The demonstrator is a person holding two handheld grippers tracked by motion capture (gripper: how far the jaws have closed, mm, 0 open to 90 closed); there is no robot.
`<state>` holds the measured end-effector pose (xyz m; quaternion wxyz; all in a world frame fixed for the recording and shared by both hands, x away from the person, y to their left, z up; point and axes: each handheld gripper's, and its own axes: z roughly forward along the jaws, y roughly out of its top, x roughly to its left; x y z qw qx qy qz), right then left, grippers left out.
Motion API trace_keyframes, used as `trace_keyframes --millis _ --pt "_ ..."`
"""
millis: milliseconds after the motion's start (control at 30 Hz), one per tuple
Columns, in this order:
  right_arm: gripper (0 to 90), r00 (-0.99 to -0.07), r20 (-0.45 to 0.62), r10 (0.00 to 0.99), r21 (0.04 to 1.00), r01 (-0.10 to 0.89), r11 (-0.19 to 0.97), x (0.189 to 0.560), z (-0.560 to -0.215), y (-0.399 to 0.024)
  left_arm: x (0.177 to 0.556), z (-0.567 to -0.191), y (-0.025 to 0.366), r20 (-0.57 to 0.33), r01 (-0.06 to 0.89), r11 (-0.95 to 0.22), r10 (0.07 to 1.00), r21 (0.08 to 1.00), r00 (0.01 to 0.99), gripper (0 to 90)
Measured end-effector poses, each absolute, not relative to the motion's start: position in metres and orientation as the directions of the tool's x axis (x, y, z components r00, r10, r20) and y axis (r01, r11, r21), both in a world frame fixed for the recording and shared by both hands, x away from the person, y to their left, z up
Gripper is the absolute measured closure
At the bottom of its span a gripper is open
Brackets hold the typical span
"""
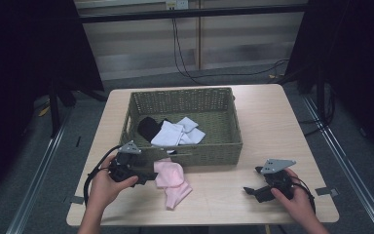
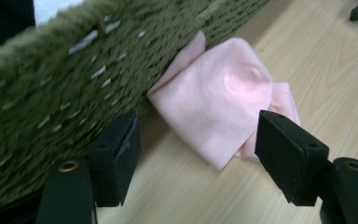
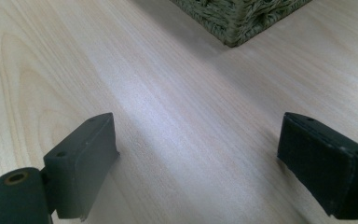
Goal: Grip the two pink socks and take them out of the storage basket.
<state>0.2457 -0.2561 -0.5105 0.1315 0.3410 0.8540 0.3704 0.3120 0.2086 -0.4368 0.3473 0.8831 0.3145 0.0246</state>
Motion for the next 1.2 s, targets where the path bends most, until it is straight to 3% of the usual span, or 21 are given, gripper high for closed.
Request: trace_keyframes --millis 1200 --pt "11.0 -0.733 0.028 0.68 0.722 0.485 0.493 0.246 -0.511 -0.256 0.31 -0.488 0.232 -0.135 0.525 -0.62 0.564 0.583 0.815 26.8"
